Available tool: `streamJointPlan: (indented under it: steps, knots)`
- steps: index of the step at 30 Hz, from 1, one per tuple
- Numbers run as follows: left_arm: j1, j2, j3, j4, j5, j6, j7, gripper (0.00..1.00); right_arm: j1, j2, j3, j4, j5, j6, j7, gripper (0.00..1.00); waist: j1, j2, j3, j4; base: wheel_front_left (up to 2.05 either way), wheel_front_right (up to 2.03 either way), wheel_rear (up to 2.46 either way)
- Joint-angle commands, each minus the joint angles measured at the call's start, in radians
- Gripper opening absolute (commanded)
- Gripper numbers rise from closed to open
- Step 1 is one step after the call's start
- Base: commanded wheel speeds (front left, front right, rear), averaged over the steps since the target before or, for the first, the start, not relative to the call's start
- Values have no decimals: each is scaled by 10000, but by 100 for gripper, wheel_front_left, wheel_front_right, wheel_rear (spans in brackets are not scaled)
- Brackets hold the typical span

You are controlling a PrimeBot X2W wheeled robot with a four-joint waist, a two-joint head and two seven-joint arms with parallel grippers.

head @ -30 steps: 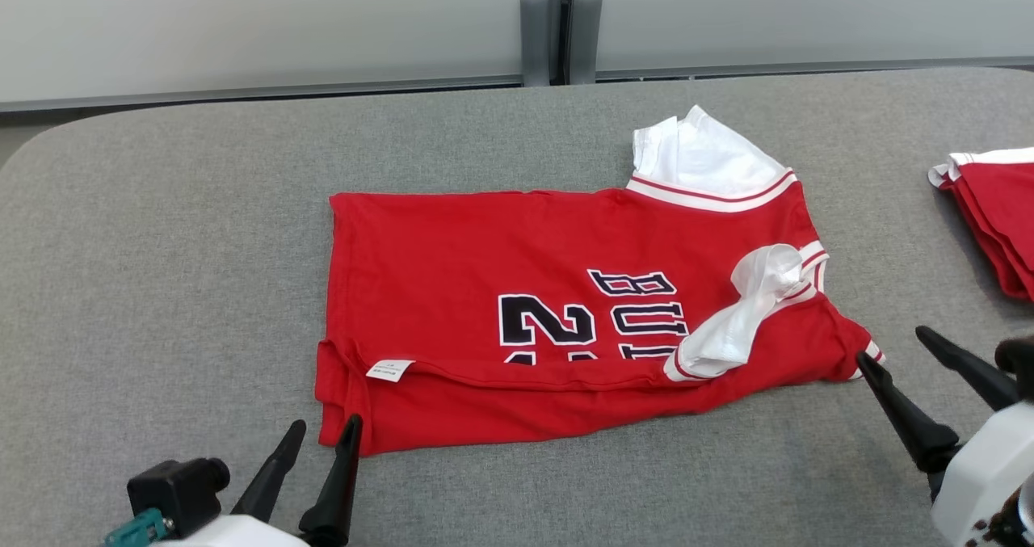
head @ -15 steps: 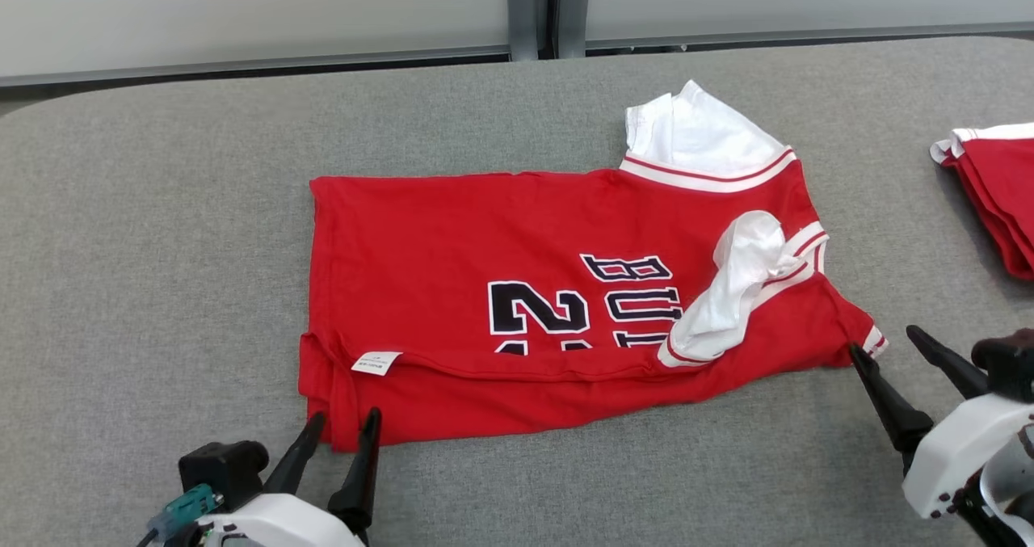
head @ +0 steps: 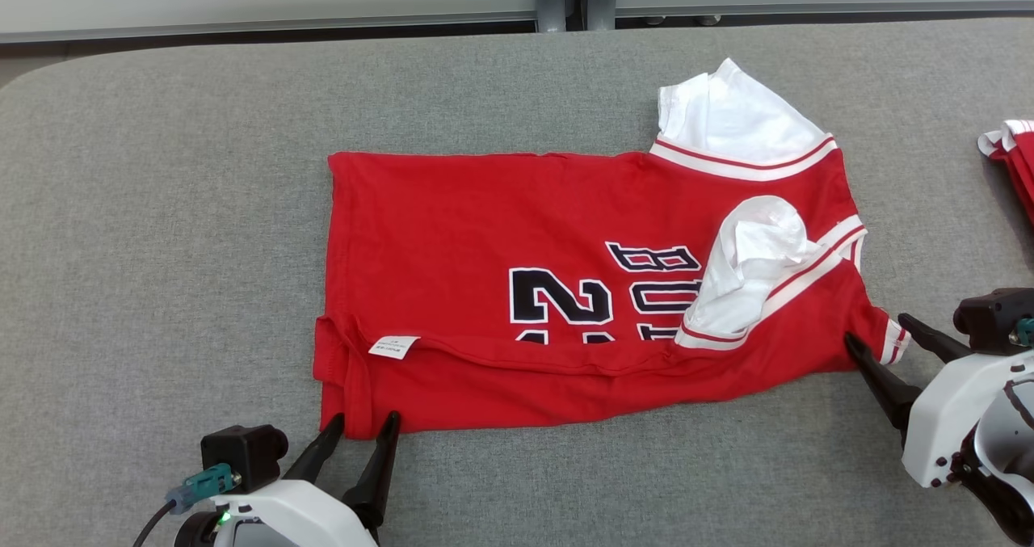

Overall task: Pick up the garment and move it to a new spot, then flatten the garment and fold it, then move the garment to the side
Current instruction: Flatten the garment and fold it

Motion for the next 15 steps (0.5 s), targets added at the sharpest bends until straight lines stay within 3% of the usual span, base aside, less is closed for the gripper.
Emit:
streamJointPlan:
  steps: [1, 5, 6, 7, 9, 10, 15]
  knots:
    - [3, 73, 13, -10, -53, -2, 22, 100, -79, -107, 80, -72, 120, 1, 63, 100, 0, 0, 2, 6, 0, 0, 0]
    - [28, 108, -12, -11, -131, -35, 125, 100, 9, -308, 371, -373, 530, 1, 139, 100, 0, 0, 10, -9, 0, 0, 0]
    - [42, 114, -36, -7, -163, -77, 168, 90, 37, -377, 439, -456, 619, 1, 156, 97, 0, 0, 7, -19, 0, 0, 0]
    - [53, 116, -67, -4, -184, -115, 187, 59, 75, -437, 530, -583, 749, 1, 154, 46, 0, 0, -1, -25, 0, 0, 0]
    - [57, 142, -92, -5, -238, -188, 211, 31, 169, -612, 711, -798, 986, 1, 164, 14, 0, 0, -31, -40, 0, 0, 0]
    - [63, 146, -103, -2, -260, -203, 223, 2, 217, -719, 805, -901, 1123, 1, 185, 0, 0, 0, -53, -43, 0, 0, 0]
    - [175, 255, 38, -147, -451, -309, 221, 0, 454, -1297, 1224, -1408, 1786, 1, 235, 0, 0, 0, -238, -63, 0, 0, 0]
